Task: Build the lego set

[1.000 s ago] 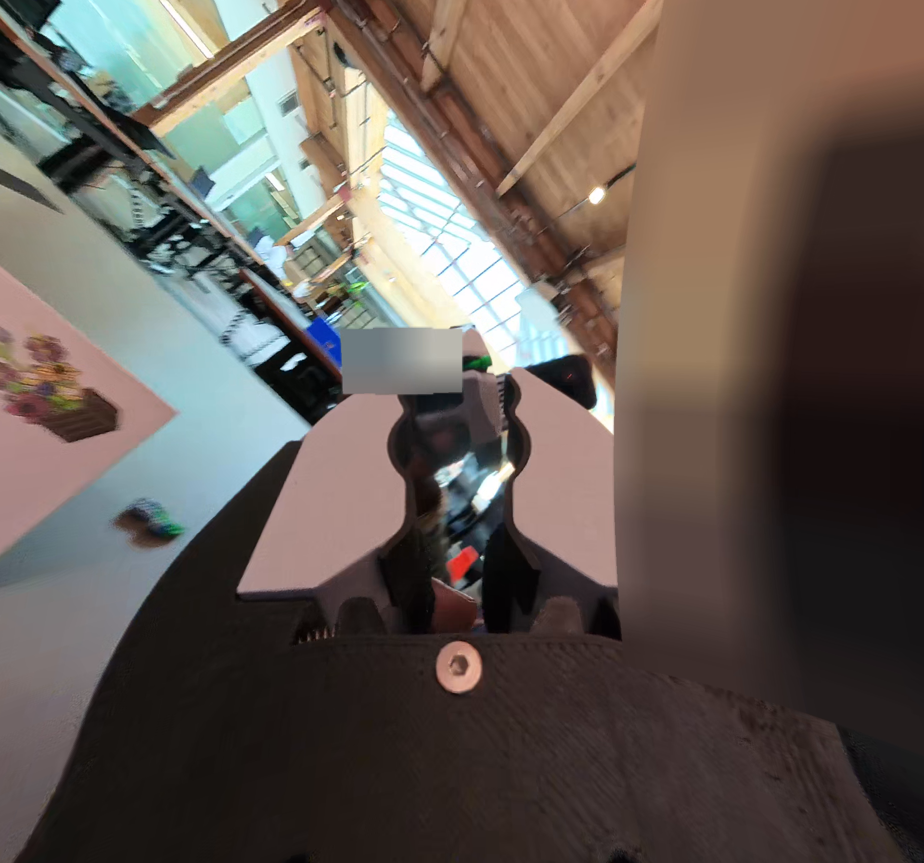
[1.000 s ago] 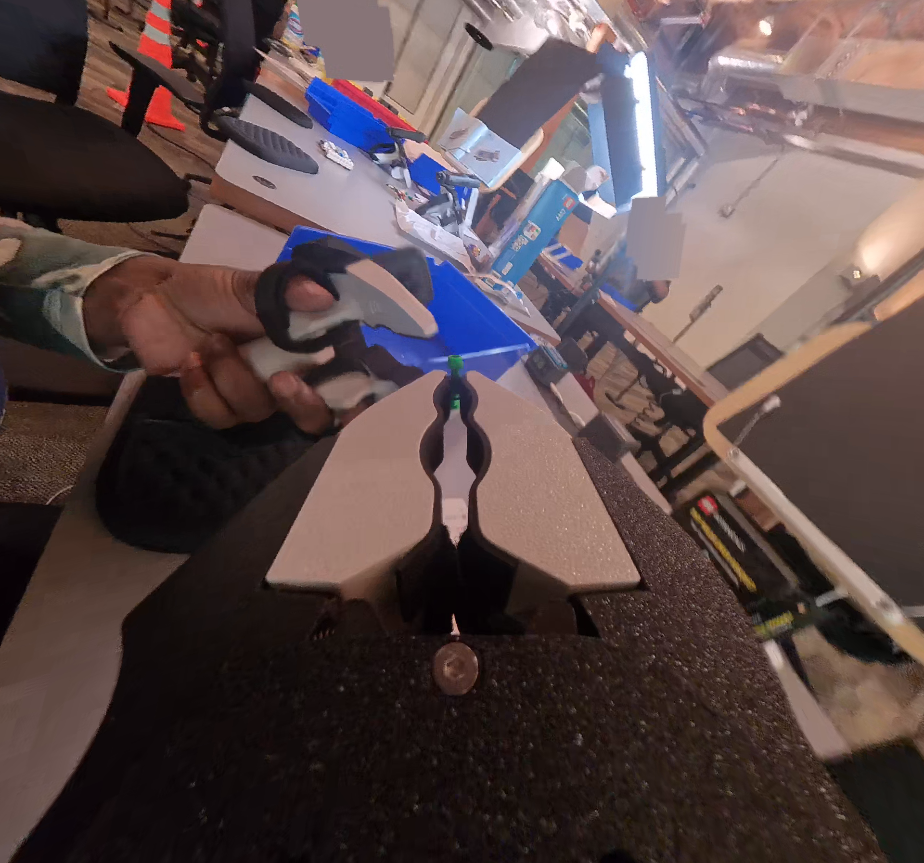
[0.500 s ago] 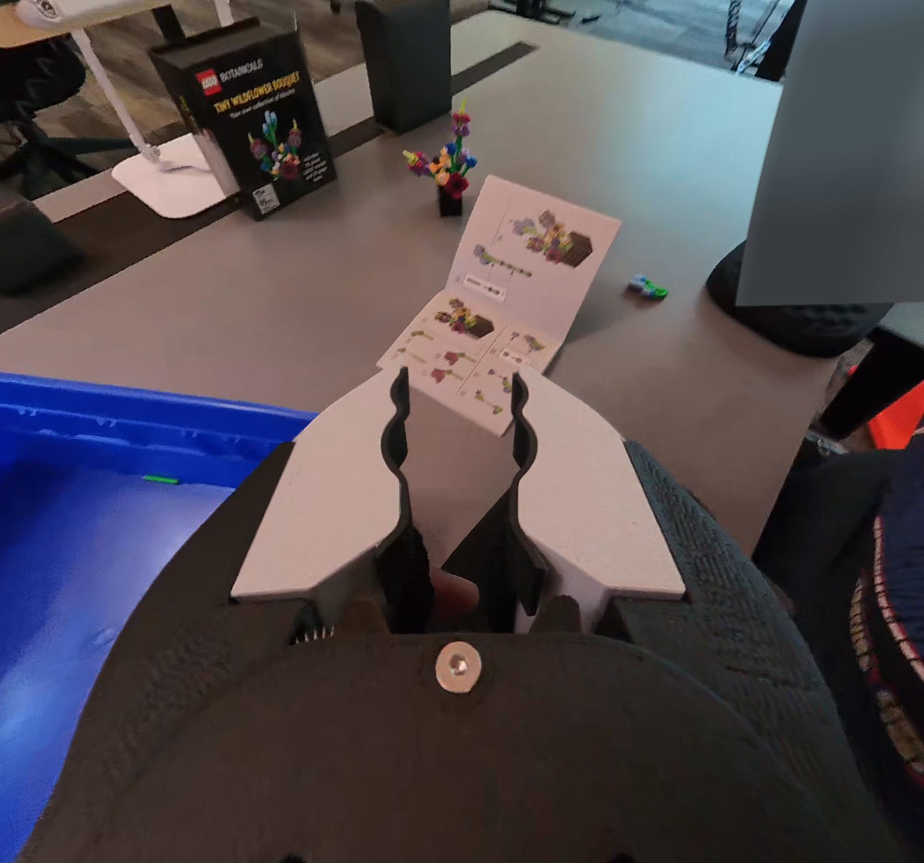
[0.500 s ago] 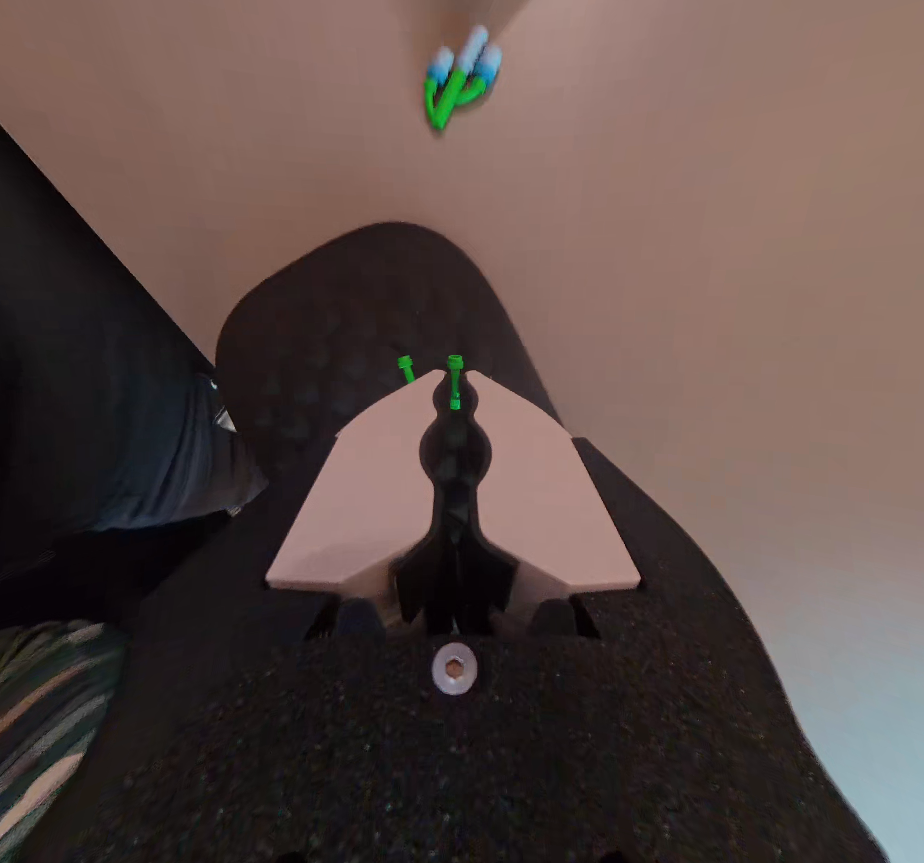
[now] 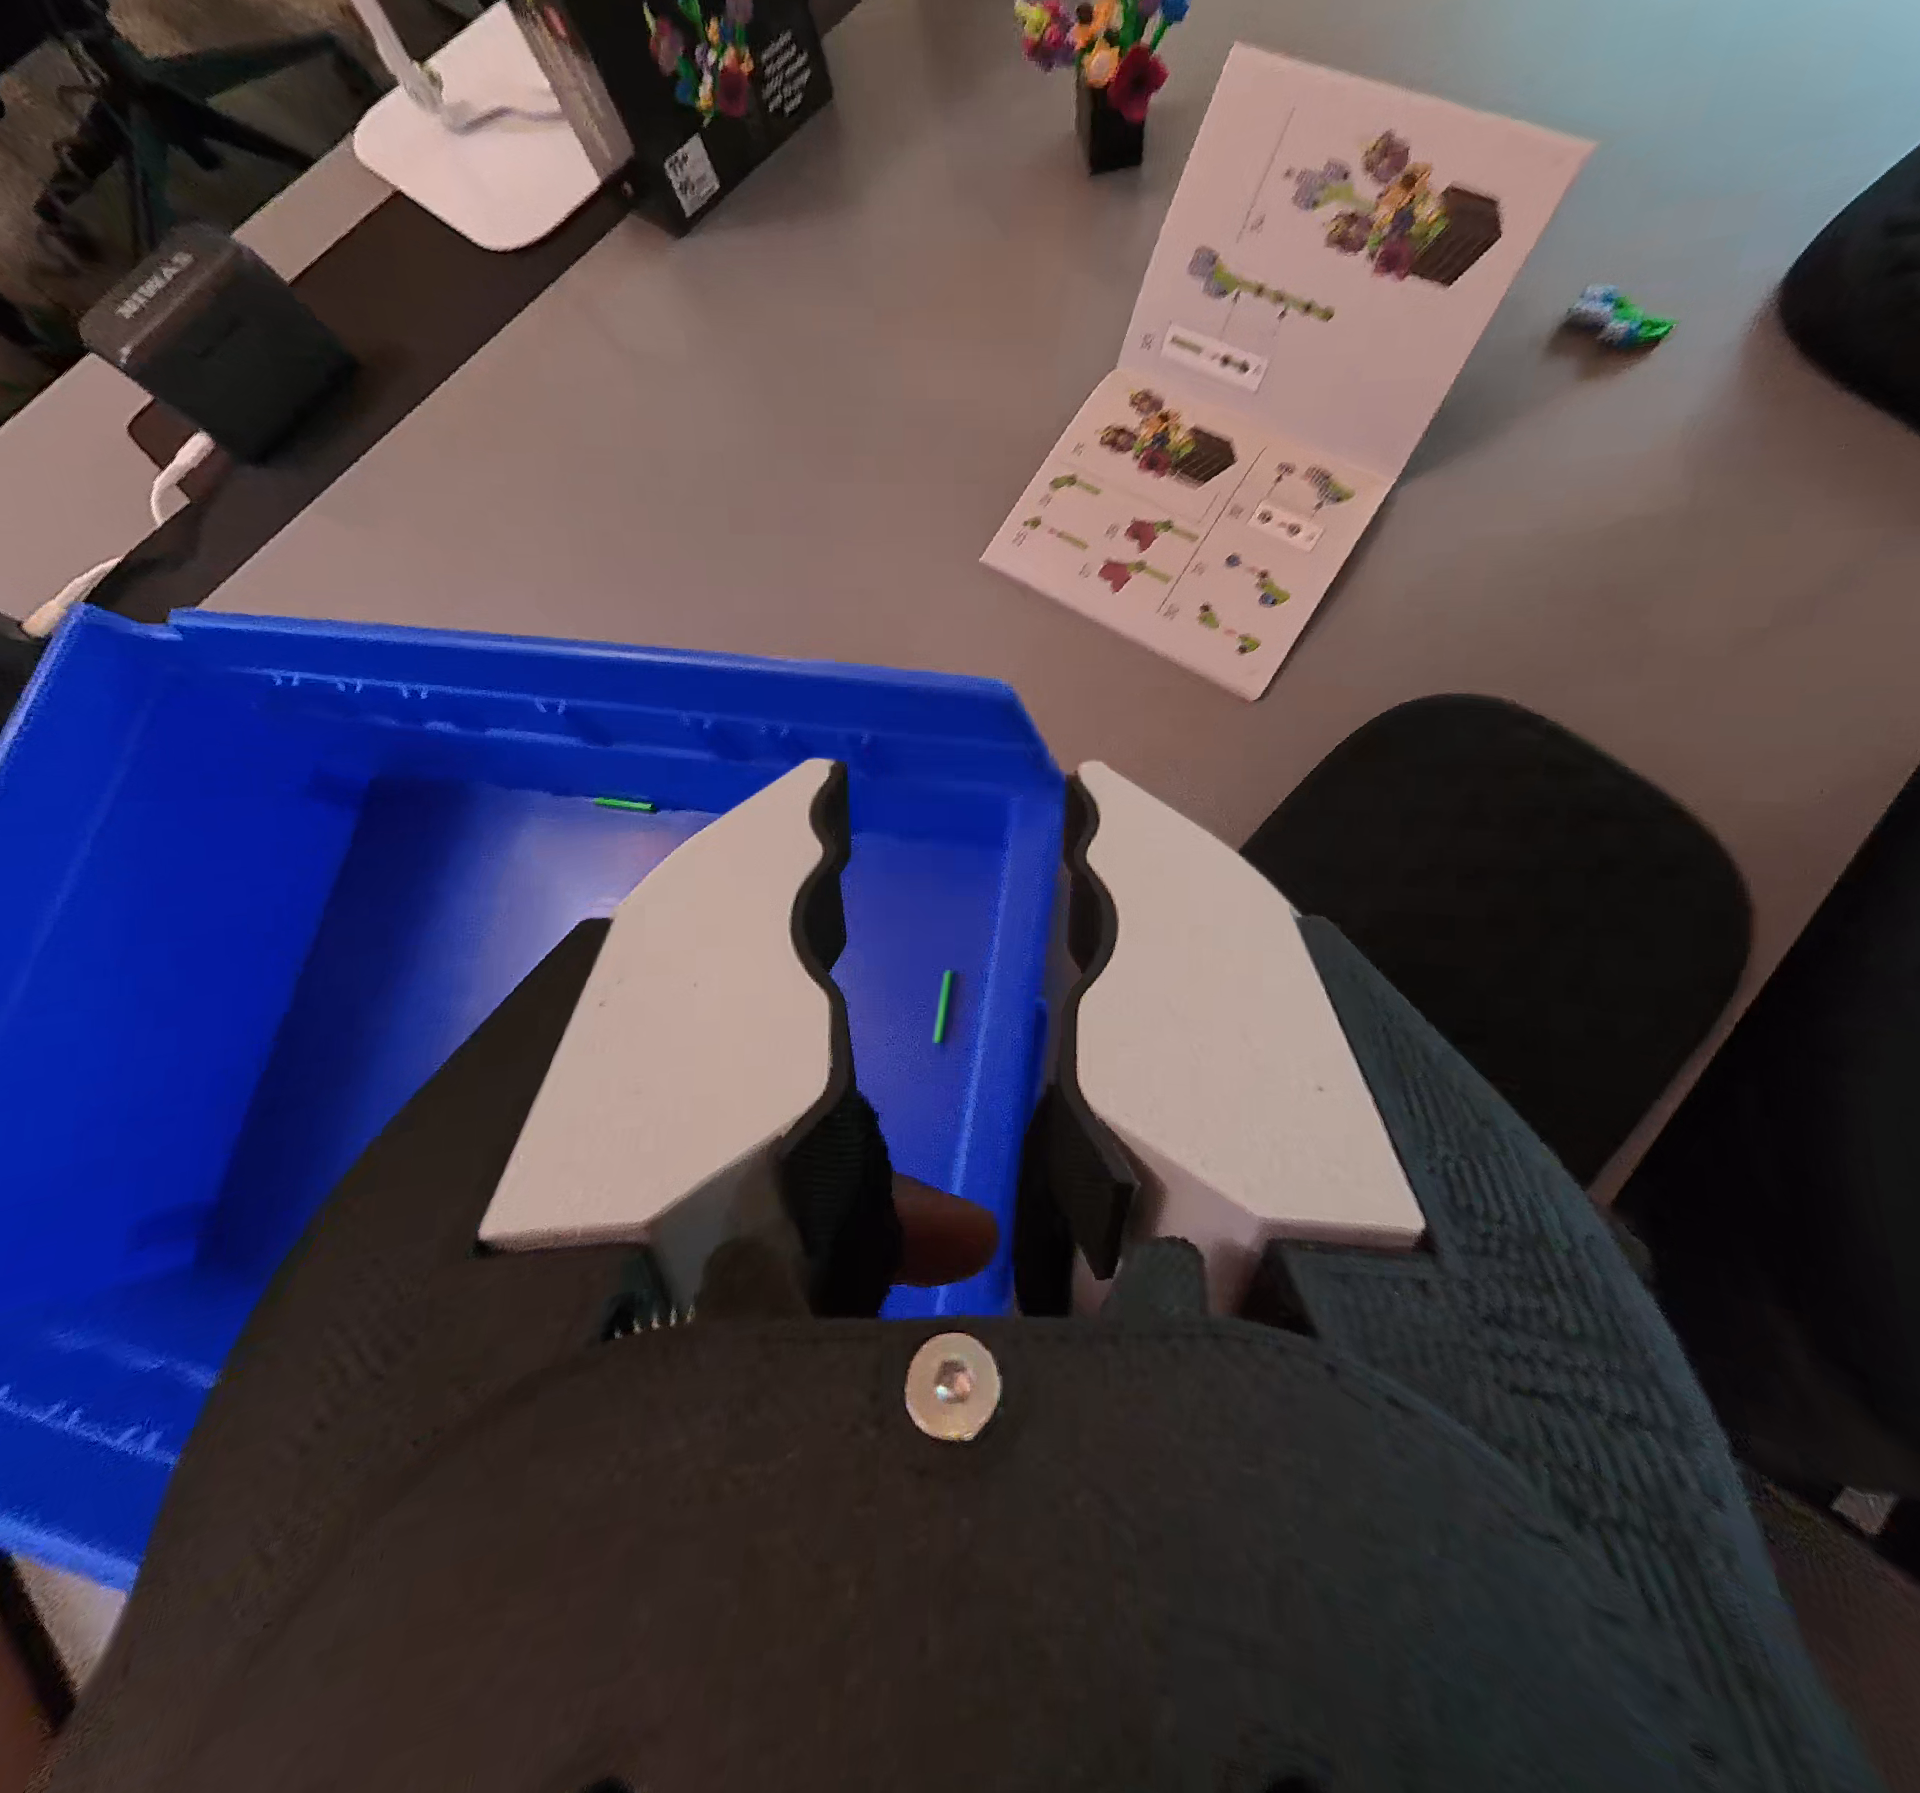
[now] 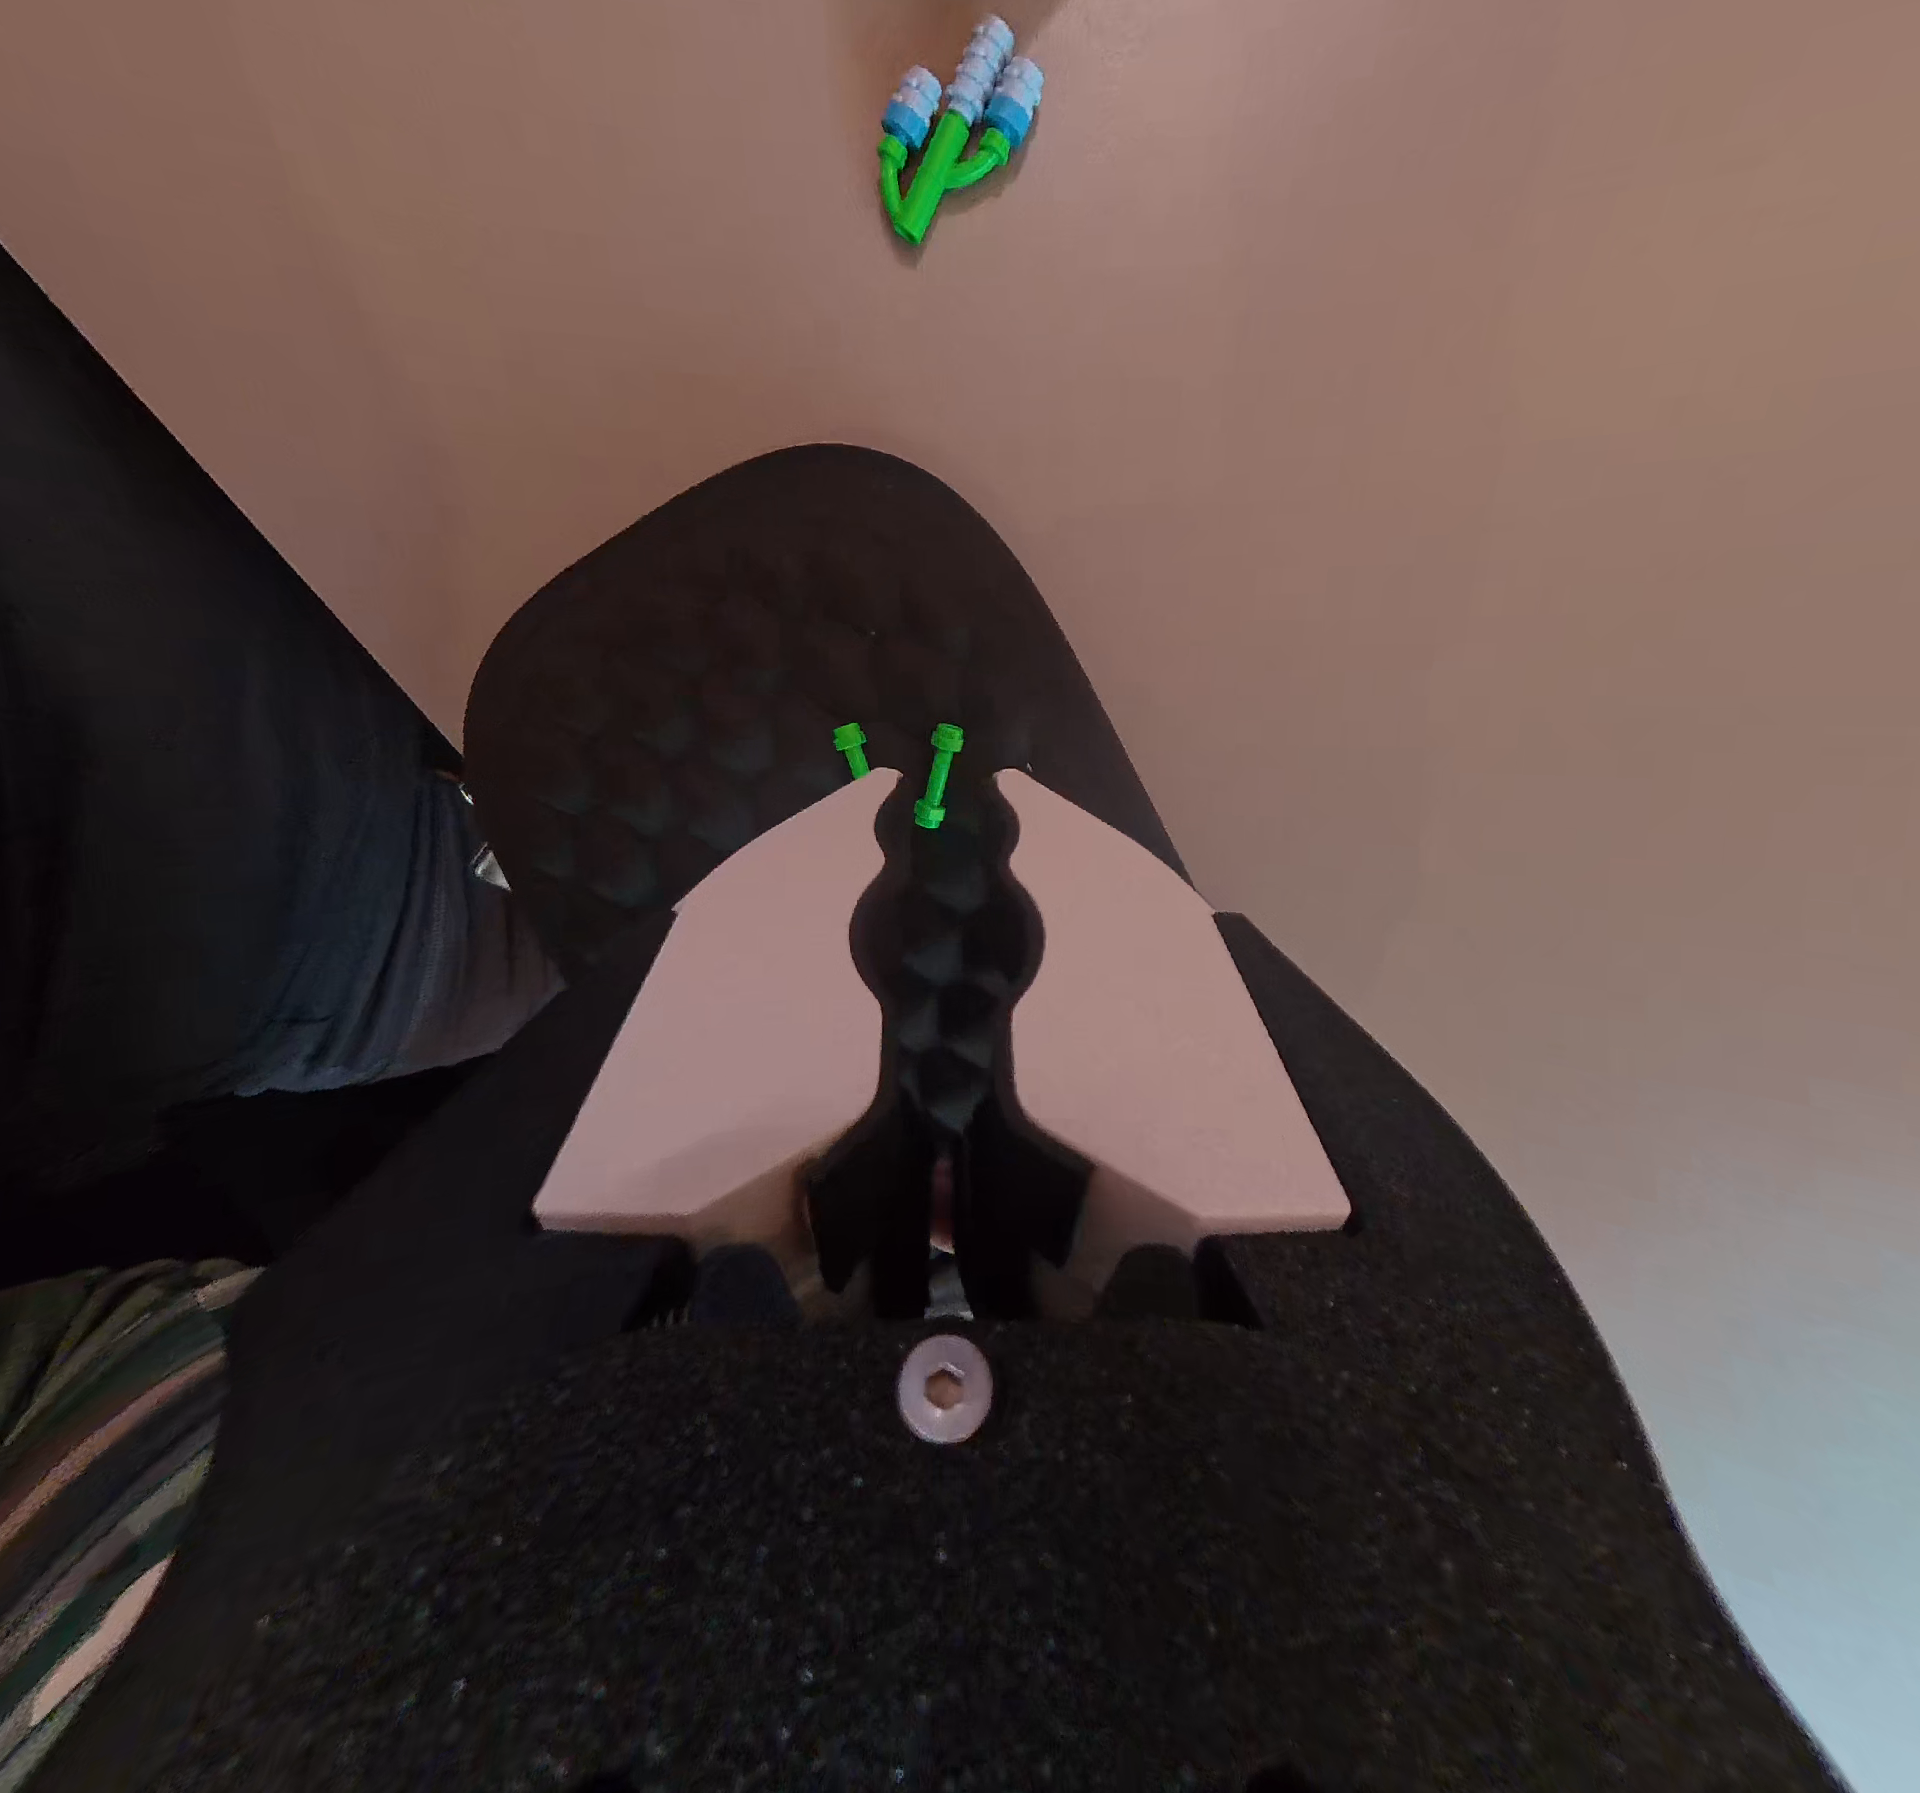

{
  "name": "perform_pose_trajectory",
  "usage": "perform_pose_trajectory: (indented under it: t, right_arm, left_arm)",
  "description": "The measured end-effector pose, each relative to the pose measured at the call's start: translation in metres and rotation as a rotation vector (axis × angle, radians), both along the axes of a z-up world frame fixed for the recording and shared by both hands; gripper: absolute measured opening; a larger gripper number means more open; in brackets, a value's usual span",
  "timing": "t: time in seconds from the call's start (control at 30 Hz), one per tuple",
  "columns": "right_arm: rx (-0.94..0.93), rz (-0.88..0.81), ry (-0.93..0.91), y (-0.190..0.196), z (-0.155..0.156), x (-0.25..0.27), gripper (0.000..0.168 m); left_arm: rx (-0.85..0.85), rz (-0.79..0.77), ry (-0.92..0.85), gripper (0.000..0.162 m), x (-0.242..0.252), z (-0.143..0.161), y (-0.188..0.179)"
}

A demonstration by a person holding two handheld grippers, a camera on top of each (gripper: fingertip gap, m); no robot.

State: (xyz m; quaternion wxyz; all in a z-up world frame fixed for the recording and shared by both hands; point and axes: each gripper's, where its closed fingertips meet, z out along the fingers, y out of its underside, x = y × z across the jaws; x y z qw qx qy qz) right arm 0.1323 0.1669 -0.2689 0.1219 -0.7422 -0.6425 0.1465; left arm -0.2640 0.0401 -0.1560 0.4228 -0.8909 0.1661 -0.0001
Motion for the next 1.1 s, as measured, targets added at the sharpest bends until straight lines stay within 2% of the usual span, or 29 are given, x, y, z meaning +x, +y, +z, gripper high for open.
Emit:
perform_pose_trajectory:
  t: [0.1, 0.23, 0.33, 0.5, 0.63, 0.8, 1.1]
  right_arm:
    - [0.024, -0.003, 0.066, 0.003, 0.01, -0.003, 0.015]
    - [0.098, 0.027, 0.21, 0.008, 0.027, -0.011, 0.02]
    - [0.131, 0.051, 0.315, 0.011, 0.04, -0.016, 0.021]
    - [0.186, 0.058, 0.382, 0.019, 0.057, -0.021, 0.021]
    - [0.211, 0.069, 0.389, 0.021, 0.064, -0.026, 0.021]
    - [0.23, 0.083, 0.382, 0.019, 0.066, -0.032, 0.021]
    - [0.238, 0.055, 0.332, 0.028, 0.066, -0.035, 0.021]
  left_arm:
    - [-0.059, -0.018, -0.003, 0.039, -0.014, -0.006, 0.001]
    - [-0.176, -0.149, -0.057, 0.045, -0.024, -0.027, 0.005]
    - [-0.273, -0.182, -0.083, 0.046, -0.04, -0.041, 0.011]
    - [-0.39, -0.179, 0.069, 0.047, -0.083, -0.076, 0.028]
    - [-0.426, -0.157, 0.112, 0.055, -0.11, -0.1, 0.048]
    - [-0.446, -0.158, 0.143, 0.057, -0.134, -0.123, 0.071]
    - [-0.395, -0.161, 0.02, 0.046, -0.137, -0.136, 0.088]
